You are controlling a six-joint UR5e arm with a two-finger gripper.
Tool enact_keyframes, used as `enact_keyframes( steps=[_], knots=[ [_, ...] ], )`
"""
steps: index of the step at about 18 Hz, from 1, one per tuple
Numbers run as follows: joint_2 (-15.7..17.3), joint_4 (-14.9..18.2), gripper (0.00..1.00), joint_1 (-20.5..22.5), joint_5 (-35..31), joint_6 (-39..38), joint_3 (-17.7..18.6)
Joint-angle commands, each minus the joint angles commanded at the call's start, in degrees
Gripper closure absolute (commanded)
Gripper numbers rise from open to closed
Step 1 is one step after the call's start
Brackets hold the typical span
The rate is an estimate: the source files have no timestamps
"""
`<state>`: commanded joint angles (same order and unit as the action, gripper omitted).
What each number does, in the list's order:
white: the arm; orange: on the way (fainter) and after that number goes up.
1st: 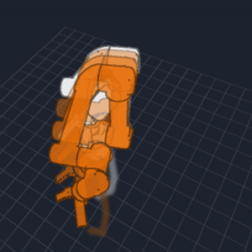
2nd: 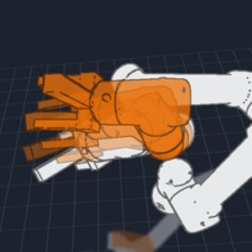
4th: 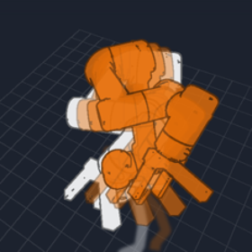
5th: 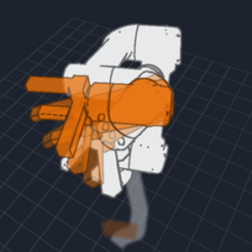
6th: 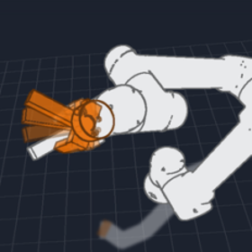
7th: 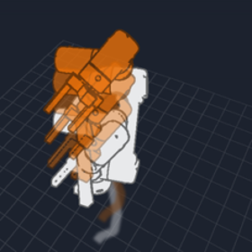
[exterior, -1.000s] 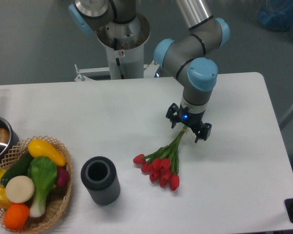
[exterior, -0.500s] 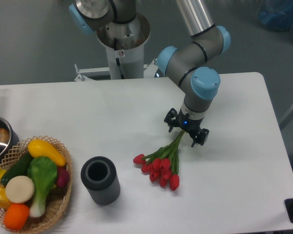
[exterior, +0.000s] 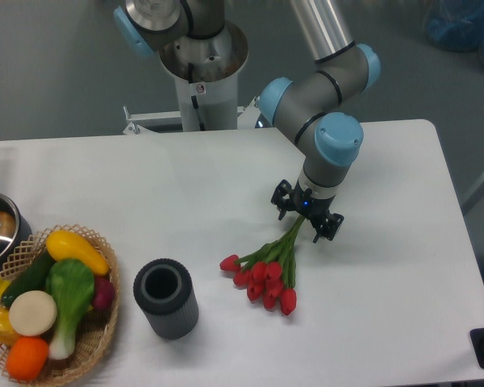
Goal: Pick up the flowers from the table
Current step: 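Close the gripper around the green tulip stems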
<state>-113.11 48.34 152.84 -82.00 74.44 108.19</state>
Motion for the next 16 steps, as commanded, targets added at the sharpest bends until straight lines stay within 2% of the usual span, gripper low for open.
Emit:
enact_keyframes(
  steps=[4, 7, 9, 16],
  knots=[
    [0.1, 0.0, 0.44, 0.0, 0.0, -0.1, 0.0],
    [0.1, 0.0, 0.59, 0.0, 0.0, -0.1, 0.0],
    [0.1, 0.0, 0.6, 0.0, 0.0, 0.0, -0.1],
    [0.1, 0.1, 0.76, 0.0, 0.0, 0.1, -0.5]
  ],
)
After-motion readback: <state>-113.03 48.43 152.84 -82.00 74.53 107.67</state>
